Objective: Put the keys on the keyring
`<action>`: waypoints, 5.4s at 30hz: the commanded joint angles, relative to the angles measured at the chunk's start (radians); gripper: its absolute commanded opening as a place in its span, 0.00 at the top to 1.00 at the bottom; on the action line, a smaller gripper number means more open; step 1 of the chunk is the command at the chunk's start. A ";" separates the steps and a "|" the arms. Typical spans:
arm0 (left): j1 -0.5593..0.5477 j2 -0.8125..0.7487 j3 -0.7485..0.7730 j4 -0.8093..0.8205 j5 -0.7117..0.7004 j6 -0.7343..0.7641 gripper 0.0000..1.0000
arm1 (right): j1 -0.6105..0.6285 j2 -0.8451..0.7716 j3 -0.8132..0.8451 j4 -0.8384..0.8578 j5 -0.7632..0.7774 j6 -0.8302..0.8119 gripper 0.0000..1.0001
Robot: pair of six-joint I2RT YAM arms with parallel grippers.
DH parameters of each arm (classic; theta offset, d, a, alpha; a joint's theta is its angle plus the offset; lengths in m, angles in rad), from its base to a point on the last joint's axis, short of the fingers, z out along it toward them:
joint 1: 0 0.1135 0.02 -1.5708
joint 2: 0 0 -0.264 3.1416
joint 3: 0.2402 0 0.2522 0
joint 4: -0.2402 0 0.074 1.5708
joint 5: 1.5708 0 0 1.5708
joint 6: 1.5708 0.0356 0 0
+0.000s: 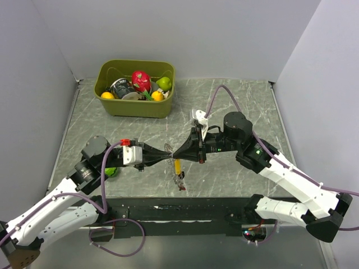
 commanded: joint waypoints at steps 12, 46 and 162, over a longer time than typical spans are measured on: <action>-0.002 0.219 0.405 -0.620 -0.025 0.302 0.42 | -0.003 0.062 0.145 -0.247 0.123 -0.165 1.00; -0.004 0.386 0.456 -0.635 0.105 0.354 0.99 | -0.007 0.024 0.087 -0.208 0.181 -0.132 0.93; -0.002 0.051 0.000 0.309 0.065 -0.106 0.99 | -0.097 -0.075 -0.113 0.022 0.017 0.100 0.91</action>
